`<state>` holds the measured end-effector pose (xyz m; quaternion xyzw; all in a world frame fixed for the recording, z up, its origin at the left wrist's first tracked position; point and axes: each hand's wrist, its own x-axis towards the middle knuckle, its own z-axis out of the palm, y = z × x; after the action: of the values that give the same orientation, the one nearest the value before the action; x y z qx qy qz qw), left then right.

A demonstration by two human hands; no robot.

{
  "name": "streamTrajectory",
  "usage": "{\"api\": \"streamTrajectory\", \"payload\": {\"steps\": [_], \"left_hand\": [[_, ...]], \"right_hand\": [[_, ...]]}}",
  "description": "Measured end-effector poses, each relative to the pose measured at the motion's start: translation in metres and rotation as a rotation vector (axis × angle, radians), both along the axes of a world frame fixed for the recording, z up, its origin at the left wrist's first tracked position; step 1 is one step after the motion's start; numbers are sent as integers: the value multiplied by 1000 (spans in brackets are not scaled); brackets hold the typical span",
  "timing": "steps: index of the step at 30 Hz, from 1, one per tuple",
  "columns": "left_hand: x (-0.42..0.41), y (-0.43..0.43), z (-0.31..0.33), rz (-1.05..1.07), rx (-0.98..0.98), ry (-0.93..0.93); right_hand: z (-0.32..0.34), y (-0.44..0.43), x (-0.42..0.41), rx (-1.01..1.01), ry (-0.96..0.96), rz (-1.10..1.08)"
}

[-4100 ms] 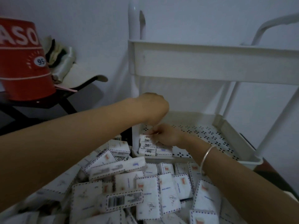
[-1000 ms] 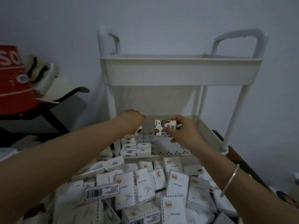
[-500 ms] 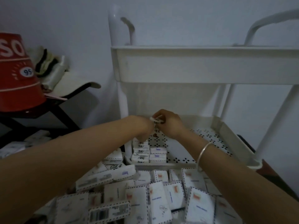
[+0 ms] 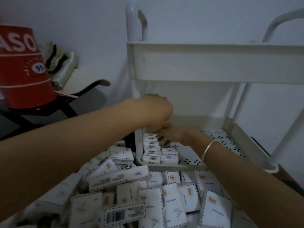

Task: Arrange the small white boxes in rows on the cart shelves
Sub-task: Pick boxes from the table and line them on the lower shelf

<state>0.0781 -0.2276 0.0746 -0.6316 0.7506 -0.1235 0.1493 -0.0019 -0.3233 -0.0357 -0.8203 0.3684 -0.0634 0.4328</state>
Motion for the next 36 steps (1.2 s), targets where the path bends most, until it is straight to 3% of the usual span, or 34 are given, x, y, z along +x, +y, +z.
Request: {"api": "streamTrajectory", "payload": {"steps": [3,6,9,11,18,20,23,27,32,36], "left_hand": [[7,13,8,-165,-33,192],[9,25,6,-210,-67,269],[12,34,-1,-241,-94,313],[14,41,-3,-250,-111,316],[20,58,-9,-234,-101,313],[21,60,-12,-230,-102,327],[21,63,-12,-227,-104,360],[21,68,-8,-211,-123,407],[31,76,-8,-194,-190,479],[42,76,-14,-178,-220,481]], "right_hand": [[1,5,-1,-15,26,-12],[-2,11,8,-79,109,-40],[-1,18,10,-162,196,-56],[4,23,15,-151,115,-30],[15,38,16,-176,122,39],[12,39,12,-220,44,75],[15,55,11,-160,-278,71],[14,55,16,-193,-297,138],[-13,9,33,-335,174,-28],[-16,6,36,-379,277,-83]]}}
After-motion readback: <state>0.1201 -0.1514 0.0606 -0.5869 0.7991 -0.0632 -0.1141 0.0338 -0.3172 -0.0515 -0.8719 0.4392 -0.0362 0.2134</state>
